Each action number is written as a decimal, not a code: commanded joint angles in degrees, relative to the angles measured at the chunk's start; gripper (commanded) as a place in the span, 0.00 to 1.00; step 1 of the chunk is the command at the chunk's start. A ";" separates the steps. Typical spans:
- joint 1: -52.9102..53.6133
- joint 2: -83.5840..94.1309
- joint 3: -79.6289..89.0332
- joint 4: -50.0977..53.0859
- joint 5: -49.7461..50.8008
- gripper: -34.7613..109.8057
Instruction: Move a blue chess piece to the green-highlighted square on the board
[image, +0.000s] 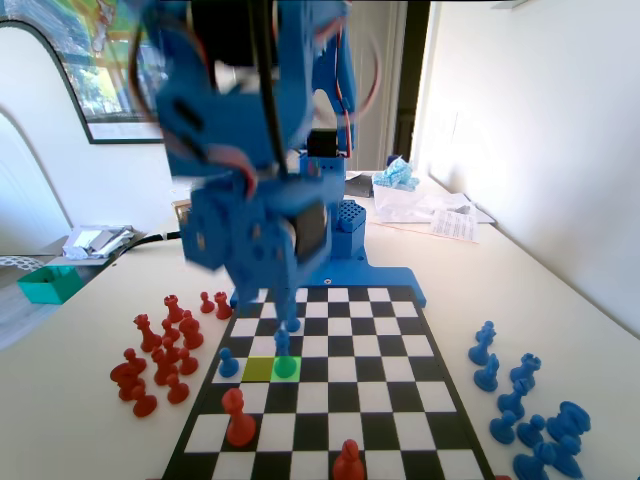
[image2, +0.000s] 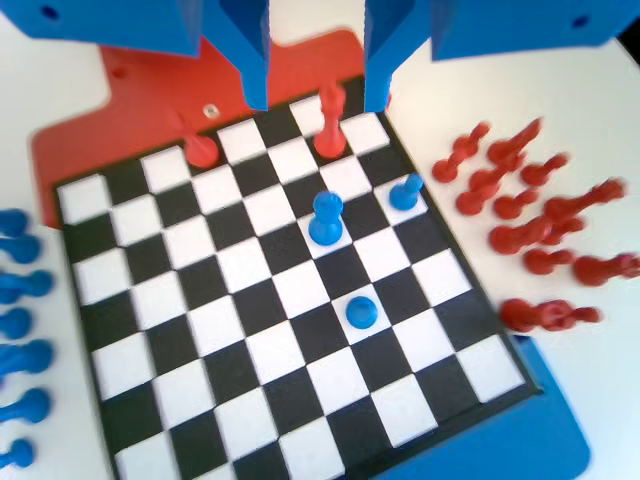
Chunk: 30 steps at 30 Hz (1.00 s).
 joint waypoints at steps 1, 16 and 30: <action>-1.14 12.30 -6.68 8.44 -2.90 0.34; -3.60 42.10 -11.69 31.20 -14.33 0.29; -8.09 72.07 13.89 29.36 -20.92 0.25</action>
